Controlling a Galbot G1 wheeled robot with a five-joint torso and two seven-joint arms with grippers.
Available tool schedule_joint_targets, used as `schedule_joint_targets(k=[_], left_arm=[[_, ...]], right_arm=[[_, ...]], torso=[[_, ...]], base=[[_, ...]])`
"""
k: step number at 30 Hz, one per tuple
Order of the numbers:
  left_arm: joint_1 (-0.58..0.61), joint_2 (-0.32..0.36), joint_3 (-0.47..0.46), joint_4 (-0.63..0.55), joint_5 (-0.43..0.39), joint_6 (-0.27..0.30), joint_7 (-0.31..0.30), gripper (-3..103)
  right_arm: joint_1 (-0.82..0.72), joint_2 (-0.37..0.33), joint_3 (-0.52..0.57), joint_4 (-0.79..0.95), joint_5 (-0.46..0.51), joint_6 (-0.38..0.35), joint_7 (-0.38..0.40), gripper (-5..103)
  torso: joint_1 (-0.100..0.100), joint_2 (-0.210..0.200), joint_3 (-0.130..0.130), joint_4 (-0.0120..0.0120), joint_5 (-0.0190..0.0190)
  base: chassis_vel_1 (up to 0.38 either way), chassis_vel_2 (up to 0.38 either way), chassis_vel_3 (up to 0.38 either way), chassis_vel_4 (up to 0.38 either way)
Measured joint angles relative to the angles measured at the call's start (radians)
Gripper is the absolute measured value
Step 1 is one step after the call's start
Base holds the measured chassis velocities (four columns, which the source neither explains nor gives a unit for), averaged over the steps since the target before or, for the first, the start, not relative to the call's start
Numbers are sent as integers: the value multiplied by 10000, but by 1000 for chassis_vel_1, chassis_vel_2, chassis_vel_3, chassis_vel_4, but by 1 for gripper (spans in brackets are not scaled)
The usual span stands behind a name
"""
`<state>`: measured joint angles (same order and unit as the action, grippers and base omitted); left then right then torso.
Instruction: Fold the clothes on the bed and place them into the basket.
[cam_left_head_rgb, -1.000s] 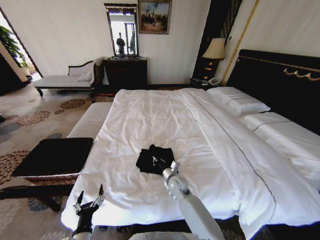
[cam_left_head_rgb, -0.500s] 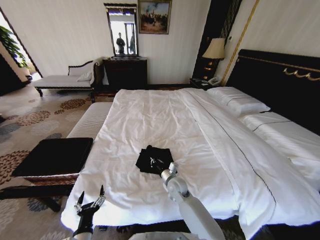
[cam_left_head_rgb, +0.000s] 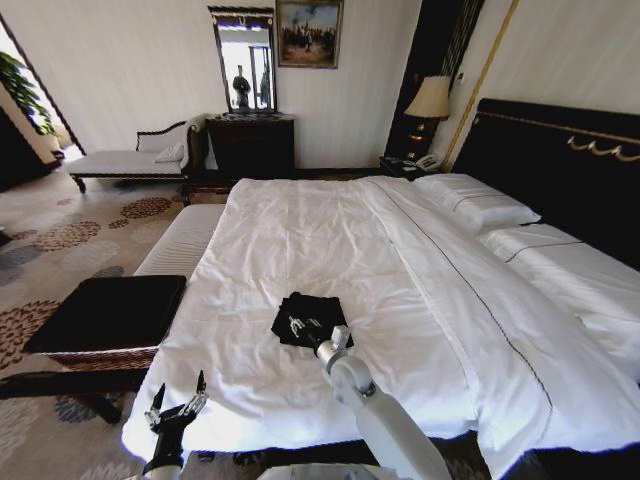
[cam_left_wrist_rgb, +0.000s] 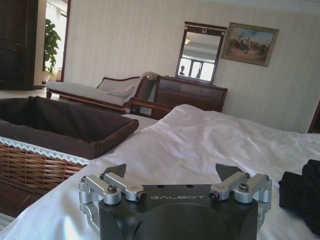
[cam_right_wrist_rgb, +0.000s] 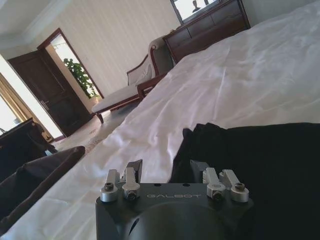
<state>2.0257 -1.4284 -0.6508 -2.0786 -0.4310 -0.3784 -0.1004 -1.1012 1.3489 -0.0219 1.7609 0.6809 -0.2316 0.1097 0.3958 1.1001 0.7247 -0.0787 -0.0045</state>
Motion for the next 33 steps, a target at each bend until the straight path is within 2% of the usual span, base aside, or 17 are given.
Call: schedule_joint_targets(k=[1, 2, 4, 5, 8, 10, 12, 13, 15, 19, 20, 24, 29, 33], left_arm=[[1, 0, 9, -10, 8, 0, -1, 100], [1, 0, 9, -10, 8, 0, -1, 100], [7, -1, 41, -14, 29, 0, -4, 100], [9, -1, 59, -16, 46, 0, -5, 100], [10, -1, 98, -18, 77, -3, -6, 100], [10, 0, 138, -23, 100, -6, -11, 100], [10, 0, 154, -24, 114, -7, -11, 100], [9, 0, 166, -24, 123, -11, -12, 100], [11, -2, 180, -24, 130, -15, -12, 100], [47, -2, 226, -36, 206, -39, -15, 100], [47, -2, 226, -36, 206, -39, -15, 100], [109, -16, 117, -126, 197, -45, -15, 100], [174, -19, 1, -118, 161, -98, -3, 100], [160, -27, 99, -97, 180, -102, 6, 100]], right_arm=[[-49, 5, 25, 140, 31, 23, -43, 58], [-49, 5, 25, 140, 31, 23, -43, 58], [-122, 35, 173, 338, 116, 219, -125, 70], [-145, 44, 288, 384, 156, 314, -138, 70], [-164, 44, 589, 375, 96, 461, -136, 80], [-132, 5, 944, 75, -446, 719, -116, 91], [-86, -12, 1099, -118, -783, 850, -98, 91], [-1, -25, 1248, -377, -1101, 966, -46, 99], [96, -25, 1330, -645, -1333, 1033, 19, 99], [673, 30, 973, -1858, -2576, 1330, 115, 100], [673, 30, 973, -1858, -2576, 1330, 115, 100], [1341, 129, 122, -2857, -3687, 1626, 107, 100], [1842, 141, -736, -3203, -3965, 1685, 68, 100], [2067, 139, -1225, -3250, -3838, 1690, -7, 100]], torso=[[0, 0, 0, 0, 0], [0, 0, 0, 0, 0], [0, 0, 0, 0, 0], [0, 0, 0, 0, 0], [0, 0, 0, 0, 0], [0, 0, 0, 0, 1], [0, 0, 0, -1, 0], [0, 0, 0, -2, 0], [0, 0, 0, -2, 1], [1, 0, 0, 0, 0], [1, 0, 0, 0, 0], [1, 0, 1, 0, 0], [3, 0, 0, 0, 0], [2, 0, 0, 2, 0]], base=[[0, 0, 0, 0], [0, 0, 0, 0], [0, 0, 0, 0], [0, 0, 0, 0], [0, 0, 0, 0], [0, 0, 0, 0], [0, 0, 0, 0], [0, 0, 0, 0], [0, 0, 0, 0], [0, 0, 0, 0], [0, 0, 0, 0], [0, 0, 0, 0], [0, 0, 0, 0], [0, 0, 0, 0]])
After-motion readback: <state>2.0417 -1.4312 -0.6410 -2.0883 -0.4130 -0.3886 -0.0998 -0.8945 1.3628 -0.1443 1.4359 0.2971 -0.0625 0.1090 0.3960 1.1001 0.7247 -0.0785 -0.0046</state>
